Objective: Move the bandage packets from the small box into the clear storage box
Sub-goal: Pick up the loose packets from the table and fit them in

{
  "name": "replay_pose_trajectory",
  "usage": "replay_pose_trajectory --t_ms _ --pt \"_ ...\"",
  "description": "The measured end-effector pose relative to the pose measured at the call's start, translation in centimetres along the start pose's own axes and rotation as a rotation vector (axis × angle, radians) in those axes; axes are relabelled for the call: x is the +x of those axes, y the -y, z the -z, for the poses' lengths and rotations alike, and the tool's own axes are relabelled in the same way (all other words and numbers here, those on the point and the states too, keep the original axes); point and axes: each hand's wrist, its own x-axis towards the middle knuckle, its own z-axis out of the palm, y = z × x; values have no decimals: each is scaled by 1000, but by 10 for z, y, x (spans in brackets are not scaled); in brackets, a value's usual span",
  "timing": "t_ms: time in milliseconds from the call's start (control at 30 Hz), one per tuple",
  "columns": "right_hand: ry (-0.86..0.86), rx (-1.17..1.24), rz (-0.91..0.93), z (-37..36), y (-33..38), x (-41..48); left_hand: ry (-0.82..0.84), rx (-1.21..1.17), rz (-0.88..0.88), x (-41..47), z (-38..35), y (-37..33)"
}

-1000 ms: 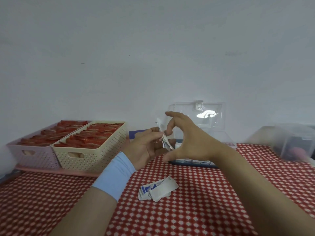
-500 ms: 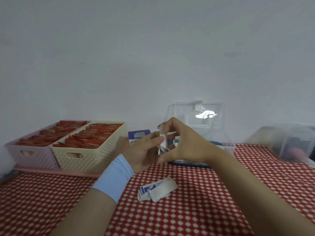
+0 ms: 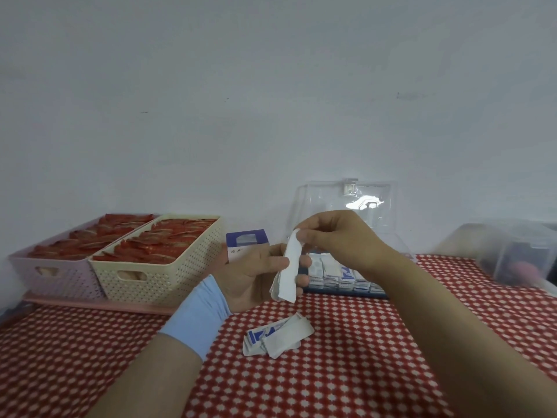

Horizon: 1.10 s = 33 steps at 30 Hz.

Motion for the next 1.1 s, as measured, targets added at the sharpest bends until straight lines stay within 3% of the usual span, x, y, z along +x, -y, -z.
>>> replay_pose_trajectory --t_ms 67,133,200,267,433,533,700,867,1100 --pt "-97 103 -44 1 2 0 -2 -6 6 0 2 1" --pt "-322 138 -30 2 2 2 -71 -13 -17 1 1 3" --pt "-567 61 64 4 2 4 -207 -31 -76 4 -2 4" --pt "-631 12 185 1 2 3 -325 -71 -154 9 -5 5" --pt "-326 -403 357 -20 -1 -4 -382 -241 -317 18 6 5" --pt "-203 -433 391 -24 -4 -2 -397 -252 -334 17 12 5" --pt "-117 -508 493 -21 0 -4 -386 -176 -315 15 12 4" --pt "8 -648 436 -22 -1 -6 -247 -154 -234 14 2 6" --pt "-12 -546 436 -25 0 -5 -222 -131 -298 11 -10 7"
